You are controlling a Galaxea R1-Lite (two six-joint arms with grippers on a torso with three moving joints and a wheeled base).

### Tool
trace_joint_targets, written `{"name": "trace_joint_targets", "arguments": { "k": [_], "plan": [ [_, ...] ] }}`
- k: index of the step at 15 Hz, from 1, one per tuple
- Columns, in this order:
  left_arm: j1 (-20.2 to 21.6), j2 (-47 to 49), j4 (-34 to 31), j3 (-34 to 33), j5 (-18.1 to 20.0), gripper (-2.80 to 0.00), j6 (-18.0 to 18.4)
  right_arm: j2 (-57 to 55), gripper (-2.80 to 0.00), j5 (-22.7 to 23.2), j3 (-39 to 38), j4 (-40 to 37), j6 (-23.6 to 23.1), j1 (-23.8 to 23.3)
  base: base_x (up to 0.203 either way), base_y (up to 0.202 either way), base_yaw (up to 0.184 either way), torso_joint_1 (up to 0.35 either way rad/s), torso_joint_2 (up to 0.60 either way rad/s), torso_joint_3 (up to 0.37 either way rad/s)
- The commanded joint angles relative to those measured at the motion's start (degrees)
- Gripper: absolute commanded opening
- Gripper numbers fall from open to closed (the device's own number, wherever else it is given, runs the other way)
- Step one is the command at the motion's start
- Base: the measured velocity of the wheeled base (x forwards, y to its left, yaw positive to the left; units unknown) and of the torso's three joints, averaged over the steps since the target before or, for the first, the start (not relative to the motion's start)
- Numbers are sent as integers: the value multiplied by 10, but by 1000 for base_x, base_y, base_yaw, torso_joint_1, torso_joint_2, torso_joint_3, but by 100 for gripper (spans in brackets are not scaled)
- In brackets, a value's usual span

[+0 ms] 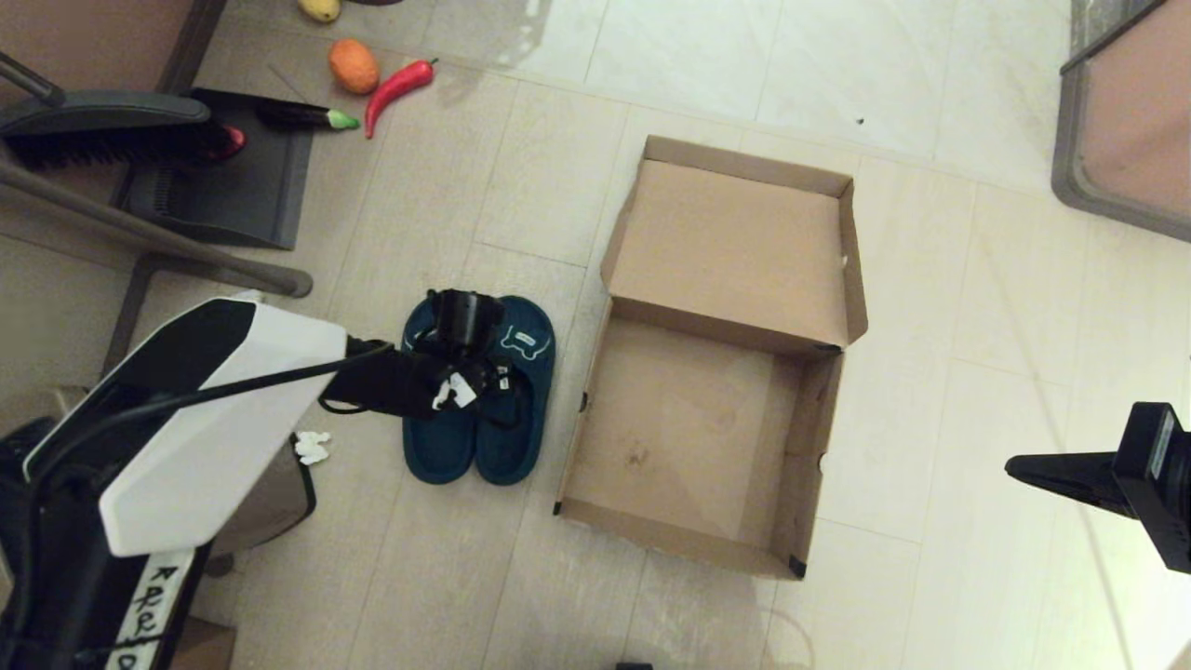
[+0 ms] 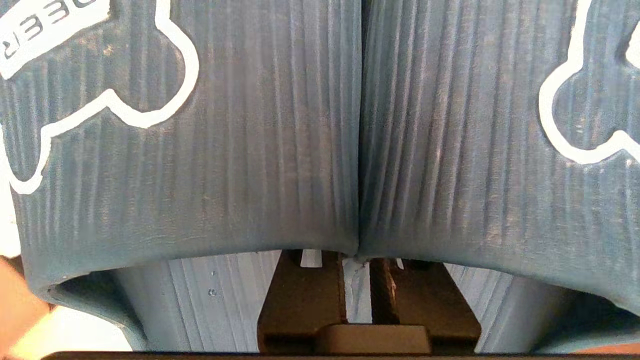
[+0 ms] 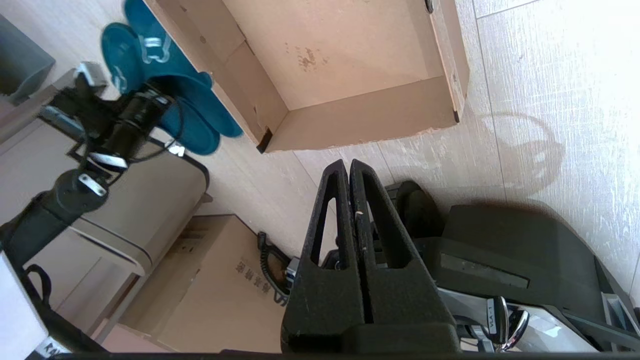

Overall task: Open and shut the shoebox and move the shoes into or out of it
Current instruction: Put the shoes out of the shoe box

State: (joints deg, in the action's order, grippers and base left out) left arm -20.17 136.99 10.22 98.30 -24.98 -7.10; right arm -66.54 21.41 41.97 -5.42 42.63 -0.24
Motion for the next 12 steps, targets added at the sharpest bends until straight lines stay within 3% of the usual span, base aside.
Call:
{"name": "trace_joint_targets", "arguments": {
  "k": [1, 5, 12],
  "plan": [
    [20, 11, 2, 27, 28, -280, 2, 0, -280, 1, 0, 0, 3, 0, 0, 0, 0, 0, 0, 0],
    [34, 33, 2, 81, 36, -280, 12, -1, -280, 0, 1, -2, -1, 0, 0, 0, 0, 0, 0, 0],
    [32, 33, -4, 87, 57, -280, 14, 0, -280, -4, -7, -2, -5, -1, 0, 0, 0, 0, 0, 0]
  ]
}}
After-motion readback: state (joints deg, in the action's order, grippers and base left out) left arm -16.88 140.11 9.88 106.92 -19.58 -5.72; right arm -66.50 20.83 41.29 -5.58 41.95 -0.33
